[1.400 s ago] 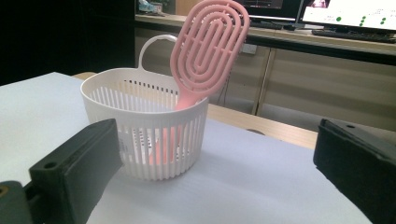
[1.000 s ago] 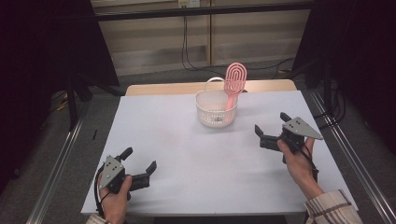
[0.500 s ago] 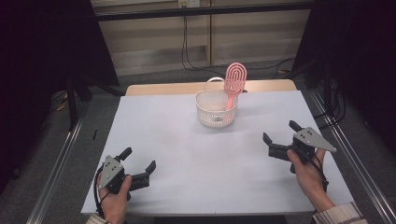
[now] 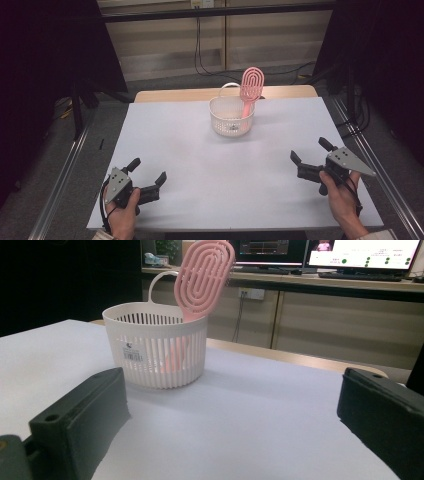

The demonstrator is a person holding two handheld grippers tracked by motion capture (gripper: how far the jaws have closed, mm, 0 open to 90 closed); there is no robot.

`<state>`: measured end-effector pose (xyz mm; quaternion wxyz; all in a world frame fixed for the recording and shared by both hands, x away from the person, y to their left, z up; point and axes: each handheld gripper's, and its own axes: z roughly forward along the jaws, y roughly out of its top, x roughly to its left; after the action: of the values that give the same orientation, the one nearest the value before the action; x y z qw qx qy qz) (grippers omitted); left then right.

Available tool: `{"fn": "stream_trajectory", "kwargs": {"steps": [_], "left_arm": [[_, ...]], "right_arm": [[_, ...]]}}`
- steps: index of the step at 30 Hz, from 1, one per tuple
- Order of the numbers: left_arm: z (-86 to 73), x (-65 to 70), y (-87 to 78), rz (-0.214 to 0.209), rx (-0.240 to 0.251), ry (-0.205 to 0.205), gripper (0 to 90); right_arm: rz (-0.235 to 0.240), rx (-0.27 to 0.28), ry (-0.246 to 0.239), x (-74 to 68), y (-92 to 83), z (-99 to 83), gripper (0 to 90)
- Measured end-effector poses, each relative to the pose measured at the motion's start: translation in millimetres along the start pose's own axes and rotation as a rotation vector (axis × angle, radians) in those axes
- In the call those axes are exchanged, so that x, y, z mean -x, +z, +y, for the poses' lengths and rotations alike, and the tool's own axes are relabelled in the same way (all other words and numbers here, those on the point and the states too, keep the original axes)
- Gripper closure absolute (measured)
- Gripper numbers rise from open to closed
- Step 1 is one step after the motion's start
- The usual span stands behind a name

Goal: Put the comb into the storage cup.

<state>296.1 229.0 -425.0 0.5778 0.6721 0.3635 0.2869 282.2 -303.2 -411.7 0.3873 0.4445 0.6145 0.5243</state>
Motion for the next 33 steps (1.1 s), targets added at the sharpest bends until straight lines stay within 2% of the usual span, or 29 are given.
{"fn": "stream_trajectory", "kwargs": {"steps": [3, 18, 25, 33], "left_arm": [[0.3, 0.0, -0.8, 0.002, 0.003, -0.001, 1.1], [0.2, 2.4, -3.8, 0.008, 0.003, 0.011, 1.0], [0.4, 2.1, -5.0, 0.013, 0.005, 0.014, 1.0], [0.3, 2.0, -4.9, 0.013, 0.004, 0.014, 1.0]], "right_arm": [[0.004, 0.01, 0.007, 2.8, -7.1, -1.9, 0.0], [-0.053, 0.024, 0.024, 12.8, -38.3, -10.3, 0.0], [-0.08, 0.02, 0.02, 15.9, -50.4, -18.0, 0.0], [-0.076, 0.014, 0.002, 15.4, -63.4, -23.0, 0.0]]}}
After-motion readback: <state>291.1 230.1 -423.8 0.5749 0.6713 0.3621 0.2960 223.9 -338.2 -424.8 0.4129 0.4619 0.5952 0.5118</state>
